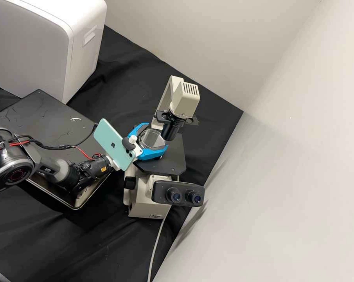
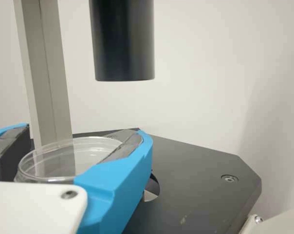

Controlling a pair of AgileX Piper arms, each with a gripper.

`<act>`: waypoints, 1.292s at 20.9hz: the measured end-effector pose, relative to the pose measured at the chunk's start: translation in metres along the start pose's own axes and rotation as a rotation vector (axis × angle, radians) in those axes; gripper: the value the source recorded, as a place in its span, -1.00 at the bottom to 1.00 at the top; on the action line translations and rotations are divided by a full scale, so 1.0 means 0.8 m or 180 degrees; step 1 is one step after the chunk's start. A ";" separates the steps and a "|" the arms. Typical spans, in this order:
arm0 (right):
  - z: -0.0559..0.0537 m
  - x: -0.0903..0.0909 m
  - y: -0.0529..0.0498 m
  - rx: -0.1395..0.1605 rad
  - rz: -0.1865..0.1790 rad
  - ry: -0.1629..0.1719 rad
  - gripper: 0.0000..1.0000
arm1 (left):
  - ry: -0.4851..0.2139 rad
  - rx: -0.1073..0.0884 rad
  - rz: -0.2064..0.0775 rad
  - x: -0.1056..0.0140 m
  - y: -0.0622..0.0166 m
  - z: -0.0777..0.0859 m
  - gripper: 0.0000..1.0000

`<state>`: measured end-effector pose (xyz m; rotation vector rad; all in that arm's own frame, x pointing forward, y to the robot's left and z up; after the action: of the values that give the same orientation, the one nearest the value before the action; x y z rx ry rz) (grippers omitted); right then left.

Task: Place the petri dish on the bench

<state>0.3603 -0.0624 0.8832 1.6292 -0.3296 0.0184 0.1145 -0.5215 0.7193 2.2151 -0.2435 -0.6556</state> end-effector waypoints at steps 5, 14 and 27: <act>0.000 0.000 0.000 0.0000 0.0000 0.0000 -1.00 | 0.0000 0.0000 0.0000 0.000 0.0000 0.000 1.00; 0.000 -0.029 0.007 0.0204 0.0041 0.0054 -1.00 | 0.0000 0.0000 0.0000 0.000 0.0000 0.000 1.00; 0.000 -0.043 0.016 0.0269 0.0078 0.0078 -1.00 | 0.0000 0.0000 0.0000 0.000 0.0000 0.000 1.00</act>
<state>0.3248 -0.0558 0.8886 1.7073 -0.3339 0.0716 0.1145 -0.5215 0.7193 2.2151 -0.2435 -0.6556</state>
